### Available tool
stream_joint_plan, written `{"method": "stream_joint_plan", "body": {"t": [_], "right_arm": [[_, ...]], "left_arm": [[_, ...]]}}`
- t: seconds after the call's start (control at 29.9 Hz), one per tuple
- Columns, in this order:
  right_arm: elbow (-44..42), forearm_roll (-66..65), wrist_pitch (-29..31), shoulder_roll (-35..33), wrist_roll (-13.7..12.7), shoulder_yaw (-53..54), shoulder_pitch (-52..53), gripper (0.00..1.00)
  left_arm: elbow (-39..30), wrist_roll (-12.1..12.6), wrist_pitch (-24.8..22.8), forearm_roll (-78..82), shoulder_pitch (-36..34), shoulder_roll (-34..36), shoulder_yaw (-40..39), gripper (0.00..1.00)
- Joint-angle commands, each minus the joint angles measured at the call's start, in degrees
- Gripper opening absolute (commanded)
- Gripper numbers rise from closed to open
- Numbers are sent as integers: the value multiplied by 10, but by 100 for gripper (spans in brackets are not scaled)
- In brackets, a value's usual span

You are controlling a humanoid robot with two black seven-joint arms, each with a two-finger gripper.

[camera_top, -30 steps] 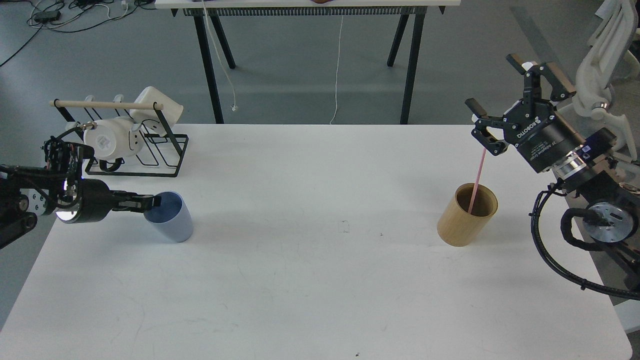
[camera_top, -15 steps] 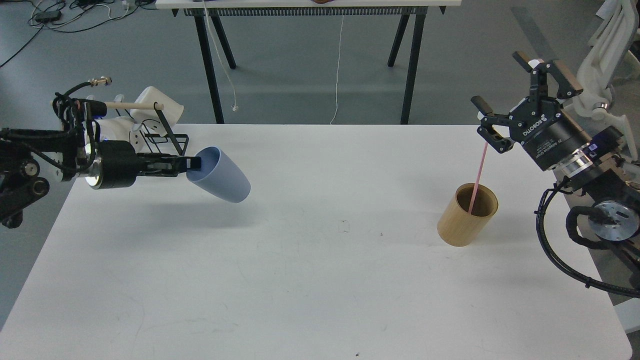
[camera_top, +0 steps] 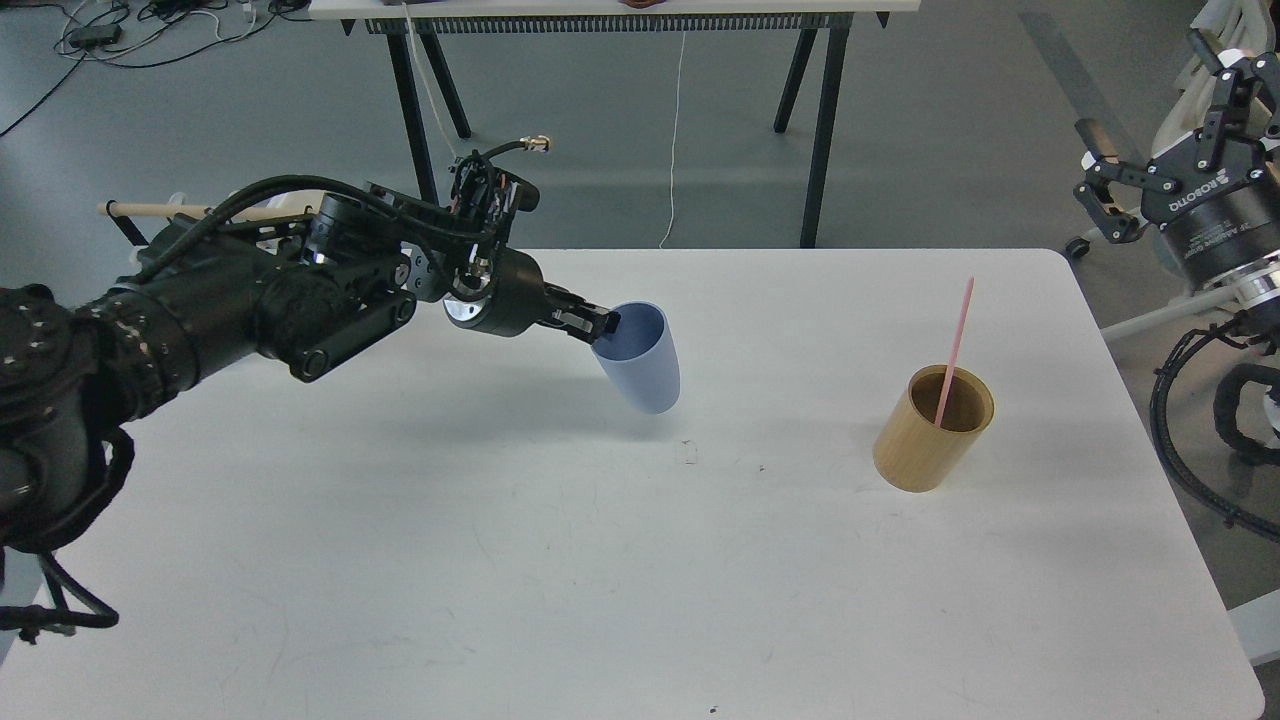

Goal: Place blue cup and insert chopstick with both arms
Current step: 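Lift the blue cup with the left gripper toward the table center, then set the blue cup upright at the table center and release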

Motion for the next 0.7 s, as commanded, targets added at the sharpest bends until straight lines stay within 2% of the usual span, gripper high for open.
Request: {"method": "stream_joint_plan", "body": {"t": [0.0, 0.23, 0.43, 0.67], "right_arm": [[-2, 0, 0, -2, 0, 0, -6, 98], [-3, 0, 0, -2, 0, 0, -6, 98], [-10, 0, 0, -1, 0, -1, -6, 98], [-11, 0, 0, -1, 0, -1, -6, 98]], "left_arm": [[39, 0, 3, 16, -4, -62, 33, 0], [76, 0, 23, 26, 1, -71, 76, 0], [75, 0, 29, 24, 4, -71, 77, 0], [74, 0, 28, 18, 17, -71, 73, 6]]}}
